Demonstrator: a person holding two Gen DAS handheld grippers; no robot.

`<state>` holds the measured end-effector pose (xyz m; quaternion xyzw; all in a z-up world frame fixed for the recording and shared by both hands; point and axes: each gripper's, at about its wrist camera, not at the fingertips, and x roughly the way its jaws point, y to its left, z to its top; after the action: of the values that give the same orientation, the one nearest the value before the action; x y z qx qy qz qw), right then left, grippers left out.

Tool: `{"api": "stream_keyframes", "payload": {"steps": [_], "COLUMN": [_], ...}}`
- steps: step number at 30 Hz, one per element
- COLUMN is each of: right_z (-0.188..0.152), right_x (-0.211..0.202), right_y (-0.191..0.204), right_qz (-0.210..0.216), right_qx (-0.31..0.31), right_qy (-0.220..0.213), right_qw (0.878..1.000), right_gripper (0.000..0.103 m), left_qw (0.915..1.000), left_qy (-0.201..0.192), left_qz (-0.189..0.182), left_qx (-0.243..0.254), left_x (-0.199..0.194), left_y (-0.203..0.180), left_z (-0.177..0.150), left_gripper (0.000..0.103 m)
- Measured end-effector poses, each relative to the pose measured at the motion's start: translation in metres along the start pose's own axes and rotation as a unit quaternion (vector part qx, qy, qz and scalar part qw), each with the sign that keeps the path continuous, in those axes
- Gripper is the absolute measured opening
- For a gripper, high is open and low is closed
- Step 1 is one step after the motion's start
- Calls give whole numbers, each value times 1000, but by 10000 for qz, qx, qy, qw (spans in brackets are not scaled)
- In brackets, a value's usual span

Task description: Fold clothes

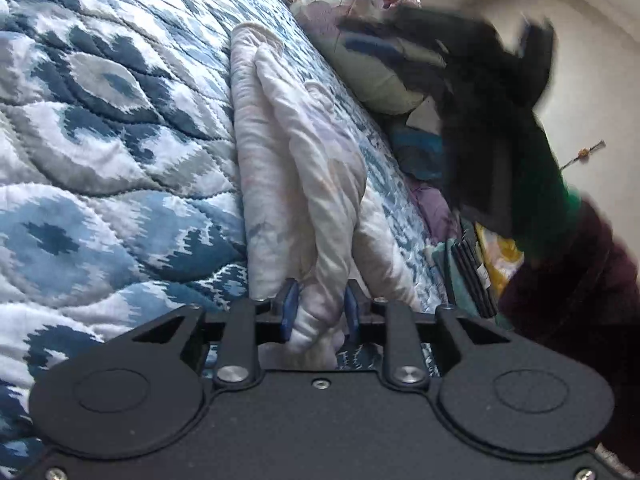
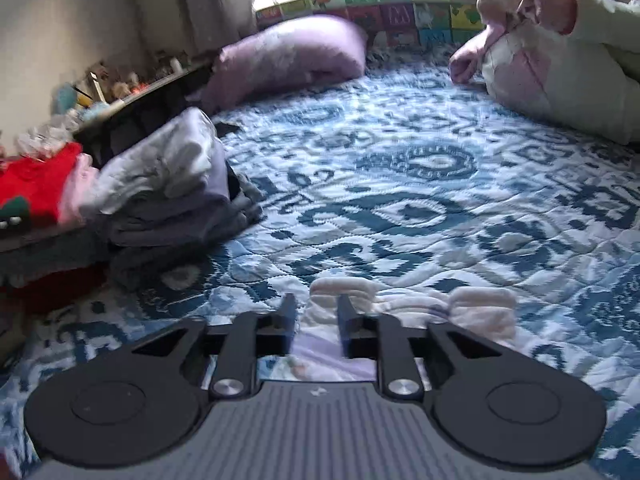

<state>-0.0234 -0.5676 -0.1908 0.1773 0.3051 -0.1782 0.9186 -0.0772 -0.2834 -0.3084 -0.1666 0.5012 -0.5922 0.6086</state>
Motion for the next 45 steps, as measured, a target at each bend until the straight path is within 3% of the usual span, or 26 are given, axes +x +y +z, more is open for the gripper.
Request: {"api": "stream_keyframes", "payload": {"steps": [4, 6, 8, 10, 12, 13, 15, 20, 26, 27, 33, 40, 45], "right_z": [-26, -44, -63, -78, -92, -97, -103, -107, -102, -106, -117, -103, -112], "right_x": [-41, -55, -65, -68, -65, -56, -41, -23, -52, -49, -15, -79, -111], "right_y": [-10, -10, -9, -2, 5, 8, 12, 17, 23, 28, 42, 30, -10], "right_qz": [125, 135, 304, 384, 483, 393, 232, 48, 778, 864, 449, 498, 274], "right_qx": [-364, -476, -547, -719, -846, -915, -1020, -1134, -1144, -1261, -1522, -1206, -652], "right_qy": [-77, -104, -164, -146, -123, -9, 160, 251, 55, 175, 727, -110, -247], "right_qw": [9992, 9987, 9979, 9966, 9952, 9950, 9944, 9932, 9904, 9881, 9846, 9914, 9972], "right_gripper": [27, 27, 28, 28, 27, 27, 27, 23, 24, 23, 23, 24, 25], "left_qw": [9999, 9999, 9998, 9996, 9994, 9992, 9988, 9981, 9968, 9967, 9977, 9985, 9957], "left_qy": [-91, -122, -154, -221, -247, -208, -108, -27, 45, 53, 40, -498, -864], "left_qz": [-6, 4, 19, 86, 183, 293, 468, 343, 181, 147, 18, 220, 313], "left_qx": [88, 94, 93, 150, 168, 158, -1, -509, -775, -802, -680, -29, 83], "left_x": [-3, -4, -5, -2, 2, 7, 12, 12, 7, 5, -14, -32, -28], "left_y": [-6, -8, -9, -12, -13, -10, -3, 15, 24, 25, 21, 2, -6], "left_z": [-2, -4, -5, -2, -1, 2, 3, 4, 6, 6, 6, 3, 6], "left_gripper": [26, 31, 44, 44, 39, 24, 18, 16, 16, 16, 16, 16, 23]}}
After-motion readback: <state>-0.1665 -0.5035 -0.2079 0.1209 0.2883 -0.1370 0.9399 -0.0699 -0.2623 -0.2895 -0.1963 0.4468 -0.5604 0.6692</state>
